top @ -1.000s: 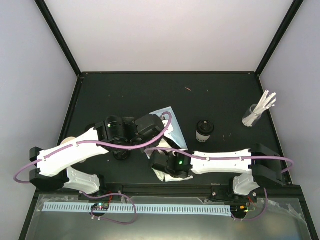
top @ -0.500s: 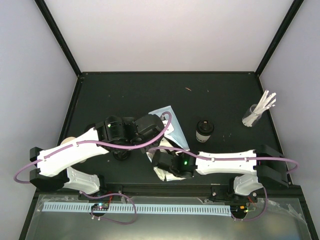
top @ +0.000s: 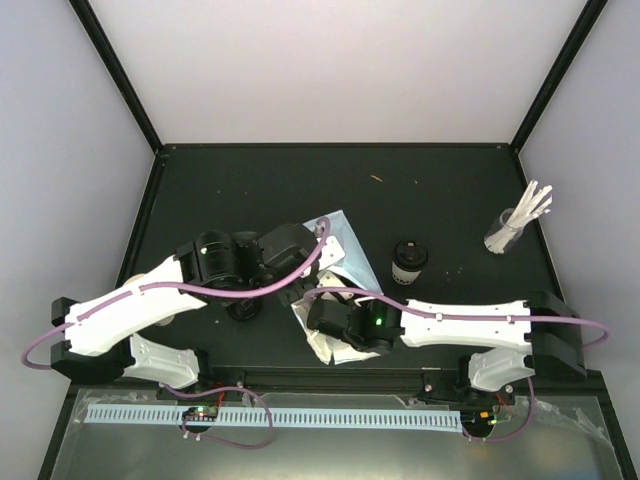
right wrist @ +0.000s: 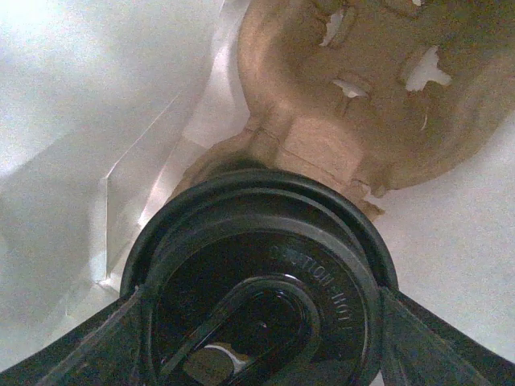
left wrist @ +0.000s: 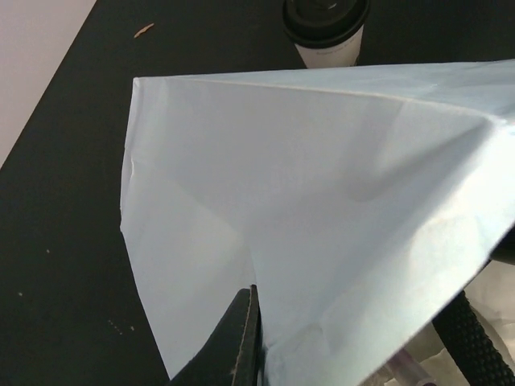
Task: Pack the takeout coffee
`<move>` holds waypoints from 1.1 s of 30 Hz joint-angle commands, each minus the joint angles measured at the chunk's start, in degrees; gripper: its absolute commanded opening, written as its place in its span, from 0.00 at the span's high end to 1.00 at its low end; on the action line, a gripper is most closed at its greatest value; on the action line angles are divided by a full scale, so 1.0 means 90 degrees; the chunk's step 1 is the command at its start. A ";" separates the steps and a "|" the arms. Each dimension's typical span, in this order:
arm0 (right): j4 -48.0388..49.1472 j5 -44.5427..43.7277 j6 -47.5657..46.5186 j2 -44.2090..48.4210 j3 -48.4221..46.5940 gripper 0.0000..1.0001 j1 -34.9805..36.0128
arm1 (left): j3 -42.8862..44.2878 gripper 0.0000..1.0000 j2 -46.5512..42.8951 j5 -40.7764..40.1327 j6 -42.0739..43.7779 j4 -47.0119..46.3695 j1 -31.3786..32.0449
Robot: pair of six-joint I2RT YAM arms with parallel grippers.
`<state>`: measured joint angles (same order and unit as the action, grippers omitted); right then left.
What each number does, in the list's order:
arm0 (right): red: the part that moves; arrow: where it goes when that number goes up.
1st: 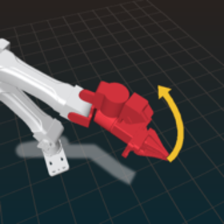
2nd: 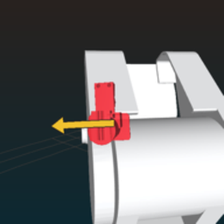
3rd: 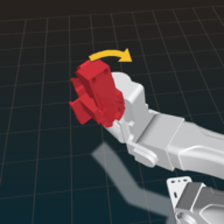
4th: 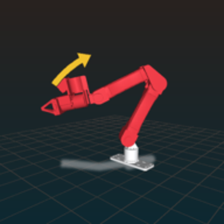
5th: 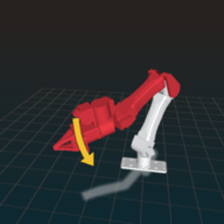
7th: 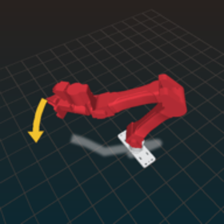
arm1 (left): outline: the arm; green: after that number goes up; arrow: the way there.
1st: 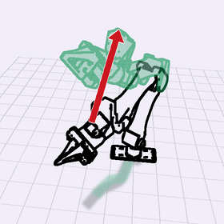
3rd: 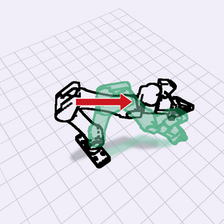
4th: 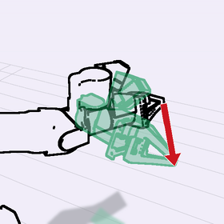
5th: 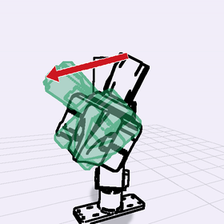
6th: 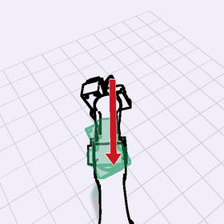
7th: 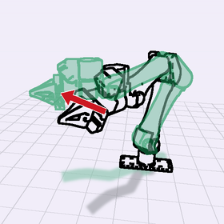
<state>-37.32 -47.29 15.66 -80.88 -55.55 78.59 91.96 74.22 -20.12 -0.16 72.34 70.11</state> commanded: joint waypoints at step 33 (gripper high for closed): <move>-0.3022 0.3551 0.0569 0.0539 -0.1270 0.57 -0.0257 | 0.0789 0.98 0.0952 0.4091 -0.0571 0.0451 -0.1777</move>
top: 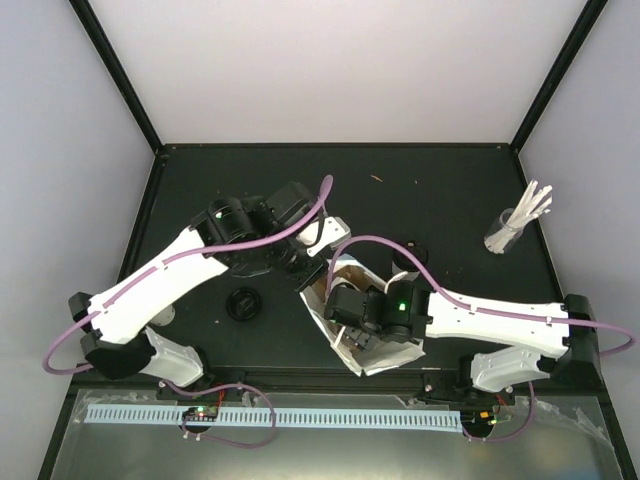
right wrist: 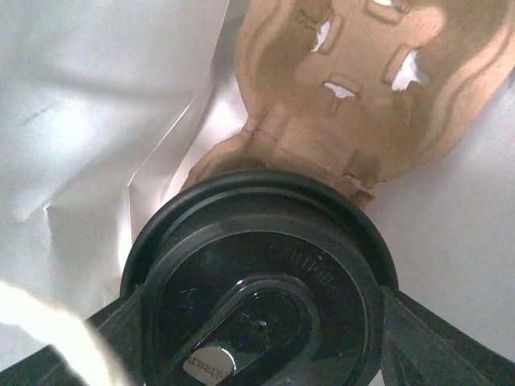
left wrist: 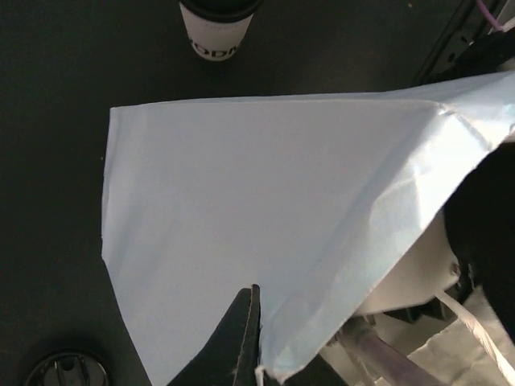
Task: Pack the takeout coffee
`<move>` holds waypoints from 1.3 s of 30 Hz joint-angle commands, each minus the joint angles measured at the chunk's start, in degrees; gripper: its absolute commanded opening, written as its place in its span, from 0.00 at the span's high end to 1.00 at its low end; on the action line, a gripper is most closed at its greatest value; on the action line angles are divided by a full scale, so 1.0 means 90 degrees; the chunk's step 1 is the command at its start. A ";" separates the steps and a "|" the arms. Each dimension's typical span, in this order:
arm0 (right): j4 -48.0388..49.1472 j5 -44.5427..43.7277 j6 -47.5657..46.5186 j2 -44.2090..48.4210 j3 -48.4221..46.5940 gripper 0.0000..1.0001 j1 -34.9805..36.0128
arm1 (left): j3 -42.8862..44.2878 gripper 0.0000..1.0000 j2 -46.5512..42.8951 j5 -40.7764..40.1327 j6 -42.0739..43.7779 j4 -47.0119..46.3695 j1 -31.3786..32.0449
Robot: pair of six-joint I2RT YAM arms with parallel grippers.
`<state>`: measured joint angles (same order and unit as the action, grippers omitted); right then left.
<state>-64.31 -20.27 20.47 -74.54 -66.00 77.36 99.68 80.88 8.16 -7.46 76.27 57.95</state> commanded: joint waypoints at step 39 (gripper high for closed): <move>-0.0257 0.1903 0.0141 -0.1231 0.0305 0.57 -0.0911 | -0.1034 0.96 0.0727 0.0248 0.0350 -0.0426 -0.1819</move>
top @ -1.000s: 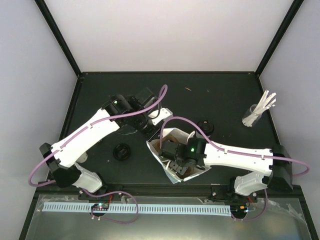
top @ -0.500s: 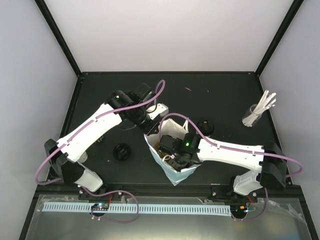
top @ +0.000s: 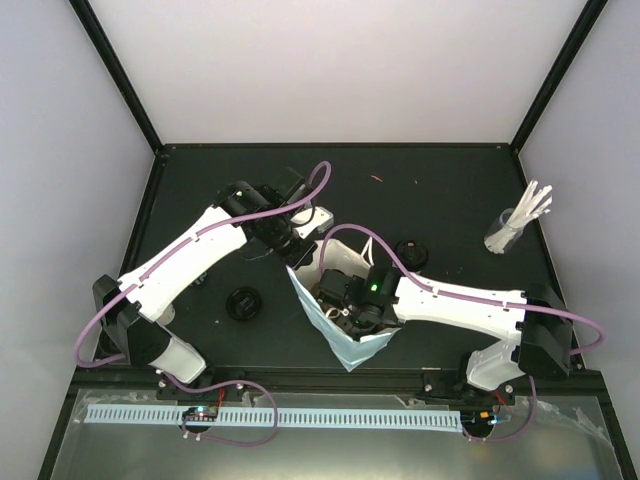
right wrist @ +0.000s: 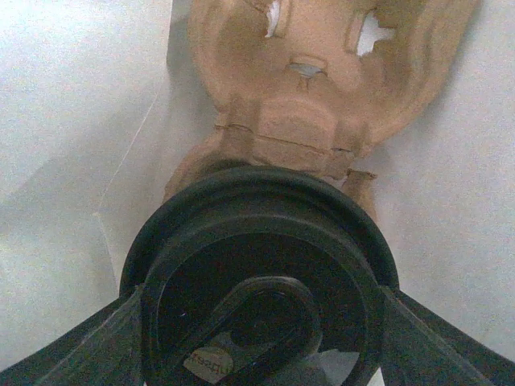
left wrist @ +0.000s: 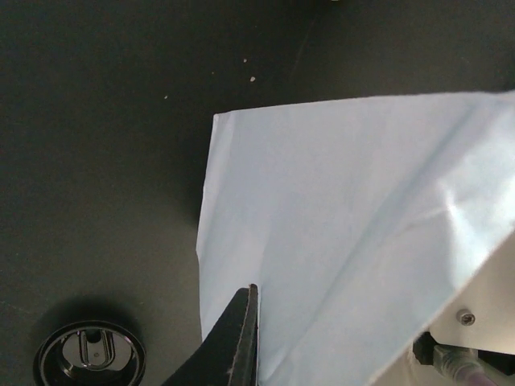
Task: Pack the takeout coffee
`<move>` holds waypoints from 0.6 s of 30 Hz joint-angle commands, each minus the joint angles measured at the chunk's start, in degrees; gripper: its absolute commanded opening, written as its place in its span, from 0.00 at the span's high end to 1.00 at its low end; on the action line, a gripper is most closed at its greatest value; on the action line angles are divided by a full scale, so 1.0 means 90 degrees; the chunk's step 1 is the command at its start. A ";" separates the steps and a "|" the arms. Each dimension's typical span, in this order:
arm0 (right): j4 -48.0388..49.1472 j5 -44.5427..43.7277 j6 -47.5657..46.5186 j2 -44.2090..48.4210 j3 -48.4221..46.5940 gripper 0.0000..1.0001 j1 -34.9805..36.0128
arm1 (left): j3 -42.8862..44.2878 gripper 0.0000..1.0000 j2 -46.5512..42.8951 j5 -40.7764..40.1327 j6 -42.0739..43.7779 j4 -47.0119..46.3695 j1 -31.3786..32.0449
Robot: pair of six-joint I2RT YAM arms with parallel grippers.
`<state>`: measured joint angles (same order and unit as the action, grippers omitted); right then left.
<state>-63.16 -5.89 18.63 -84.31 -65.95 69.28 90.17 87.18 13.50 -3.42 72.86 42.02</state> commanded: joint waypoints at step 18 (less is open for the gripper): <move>-0.0145 0.0736 0.0854 -0.0506 0.1182 0.58 0.0220 | 0.0108 0.97 0.0030 -0.0654 -0.0125 -0.0009 -0.0059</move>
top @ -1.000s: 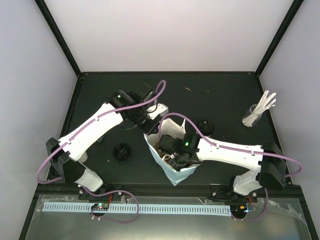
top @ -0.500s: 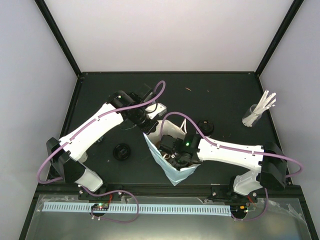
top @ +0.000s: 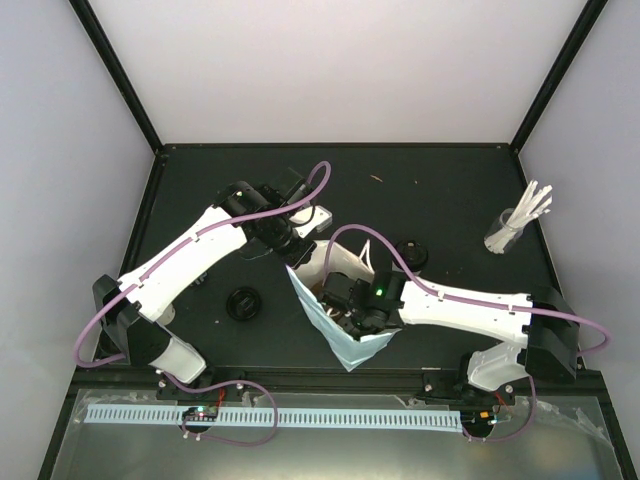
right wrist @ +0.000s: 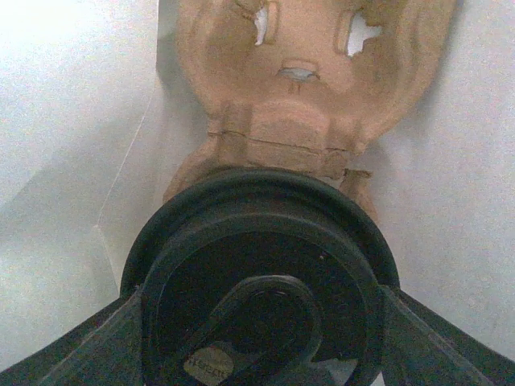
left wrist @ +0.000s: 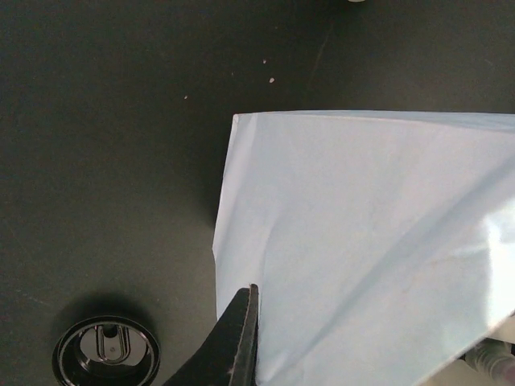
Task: Pack the takeout coffee
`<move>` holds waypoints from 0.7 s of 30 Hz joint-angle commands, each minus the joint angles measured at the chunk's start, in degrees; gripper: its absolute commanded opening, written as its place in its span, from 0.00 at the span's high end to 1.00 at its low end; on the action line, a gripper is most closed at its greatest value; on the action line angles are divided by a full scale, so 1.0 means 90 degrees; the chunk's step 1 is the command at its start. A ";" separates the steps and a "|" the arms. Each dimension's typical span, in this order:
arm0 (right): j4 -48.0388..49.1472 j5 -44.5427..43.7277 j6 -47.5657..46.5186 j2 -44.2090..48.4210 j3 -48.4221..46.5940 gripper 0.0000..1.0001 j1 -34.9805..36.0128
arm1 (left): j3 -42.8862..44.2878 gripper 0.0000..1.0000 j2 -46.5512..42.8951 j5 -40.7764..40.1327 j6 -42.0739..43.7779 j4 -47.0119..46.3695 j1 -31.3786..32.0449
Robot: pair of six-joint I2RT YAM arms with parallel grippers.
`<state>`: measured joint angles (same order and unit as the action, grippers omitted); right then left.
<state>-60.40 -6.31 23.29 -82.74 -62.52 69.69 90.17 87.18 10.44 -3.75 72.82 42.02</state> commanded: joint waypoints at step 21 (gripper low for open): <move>0.0250 0.0800 0.0756 -0.1795 0.1373 0.59 0.0605 | 0.0122 0.97 -0.0018 -0.0338 -0.0101 0.0044 -0.0059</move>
<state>-45.06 -15.66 25.91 -88.27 -60.36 72.73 90.17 87.18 8.99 -3.77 73.10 42.02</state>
